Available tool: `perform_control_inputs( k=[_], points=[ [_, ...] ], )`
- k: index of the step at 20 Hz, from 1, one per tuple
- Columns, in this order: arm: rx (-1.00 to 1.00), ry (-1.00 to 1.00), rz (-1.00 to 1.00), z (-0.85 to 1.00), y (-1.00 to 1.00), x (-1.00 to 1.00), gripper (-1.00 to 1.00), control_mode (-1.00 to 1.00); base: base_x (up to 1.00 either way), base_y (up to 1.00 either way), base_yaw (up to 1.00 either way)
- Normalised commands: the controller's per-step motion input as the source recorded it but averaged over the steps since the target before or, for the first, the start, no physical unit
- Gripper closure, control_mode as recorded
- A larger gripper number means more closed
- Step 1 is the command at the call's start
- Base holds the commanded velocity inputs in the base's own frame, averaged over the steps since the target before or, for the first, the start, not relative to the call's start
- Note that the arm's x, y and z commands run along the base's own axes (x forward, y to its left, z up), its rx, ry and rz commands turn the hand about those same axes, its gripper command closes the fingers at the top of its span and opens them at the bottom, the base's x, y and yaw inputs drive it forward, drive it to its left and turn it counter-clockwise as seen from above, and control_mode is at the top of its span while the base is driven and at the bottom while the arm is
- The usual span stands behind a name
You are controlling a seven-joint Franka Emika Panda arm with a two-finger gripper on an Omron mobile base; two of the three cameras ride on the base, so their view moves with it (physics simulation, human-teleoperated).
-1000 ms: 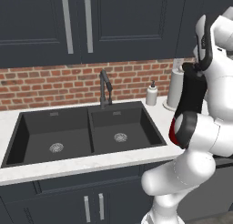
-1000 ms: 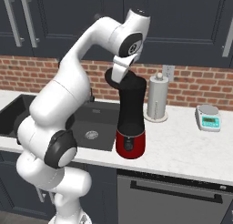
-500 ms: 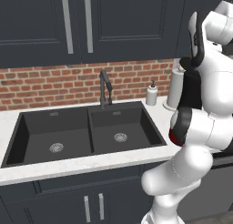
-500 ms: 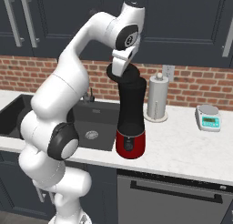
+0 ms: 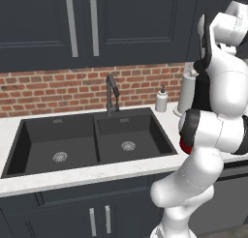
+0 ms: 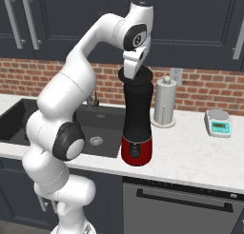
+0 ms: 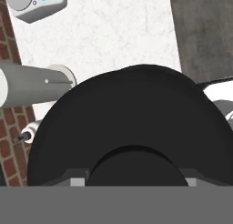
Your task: Close the lid blender by securely placing the lid on top.
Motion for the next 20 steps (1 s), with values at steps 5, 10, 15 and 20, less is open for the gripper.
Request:
perform_control_inputs(
  k=[5, 10, 15, 20],
  points=[
    [-0.09, 0.03, 0.0, -0.26, -0.05, 0.0, 1.0, -1.0, 0.0, 0.0, 0.0],
    [-0.11, 0.06, 0.0, -0.33, 0.04, 0.04, 1.0, -1.0, 0.0, 0.0, 0.0],
    [-0.06, 0.0, 0.0, -0.2, 0.0, 0.06, 1.0, -1.0, 0.0, 0.0, 0.0],
    [-0.05, 0.0, 0.0, -0.26, 0.0, 0.03, 1.0, -1.0, 0.0, 0.0, 0.0]
  ],
)
